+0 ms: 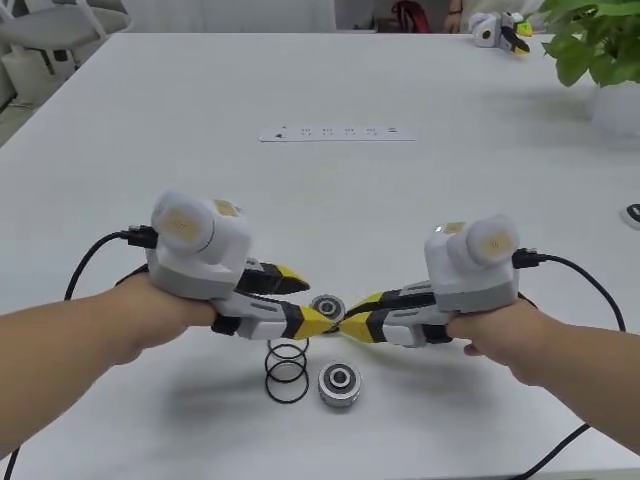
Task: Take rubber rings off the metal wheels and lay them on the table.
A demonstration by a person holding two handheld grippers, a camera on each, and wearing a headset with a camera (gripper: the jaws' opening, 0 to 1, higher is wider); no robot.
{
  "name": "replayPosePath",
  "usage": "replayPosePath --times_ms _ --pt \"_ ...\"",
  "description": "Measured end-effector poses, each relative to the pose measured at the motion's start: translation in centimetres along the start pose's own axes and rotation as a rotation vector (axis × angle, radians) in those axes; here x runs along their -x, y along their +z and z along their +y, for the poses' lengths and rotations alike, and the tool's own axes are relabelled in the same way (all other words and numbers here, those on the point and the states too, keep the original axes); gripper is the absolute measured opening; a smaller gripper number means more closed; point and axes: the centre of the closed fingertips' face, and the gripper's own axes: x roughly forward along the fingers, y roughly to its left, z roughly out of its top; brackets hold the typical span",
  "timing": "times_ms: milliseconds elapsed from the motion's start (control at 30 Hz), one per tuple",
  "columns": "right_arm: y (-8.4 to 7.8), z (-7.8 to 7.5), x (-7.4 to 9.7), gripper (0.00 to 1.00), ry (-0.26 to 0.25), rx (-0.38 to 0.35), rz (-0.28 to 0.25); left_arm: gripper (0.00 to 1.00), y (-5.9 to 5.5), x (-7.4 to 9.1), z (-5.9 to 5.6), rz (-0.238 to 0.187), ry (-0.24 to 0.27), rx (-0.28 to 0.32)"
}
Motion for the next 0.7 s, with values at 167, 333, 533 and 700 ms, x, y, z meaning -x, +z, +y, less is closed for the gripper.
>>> replayPosePath --times_ms 167,333,533,700 --pt "0.0 -0.1 0.0 0.09 -0.001 -0.006 -0.007 0.3 -0.2 -0.4 0.3 0.006 0.0 0.001" --pt "0.0 -0.2 0.0 0.08 -0.002 -0.008 -0.009 0.25 -0.3 -0.7 0.2 0.017 0.002 -0.01" --pt "0.0 -0.2 -0.1 0.07 -0.003 -0.007 -0.014 0.19 -0.6 -1.0 0.2 0.034 0.017 -0.041" --pt "0.1 -0.3 -0.2 0.07 -0.002 -0.005 -0.016 0.14 -0.4 -1.2 0.4 0.026 0.038 -0.037"
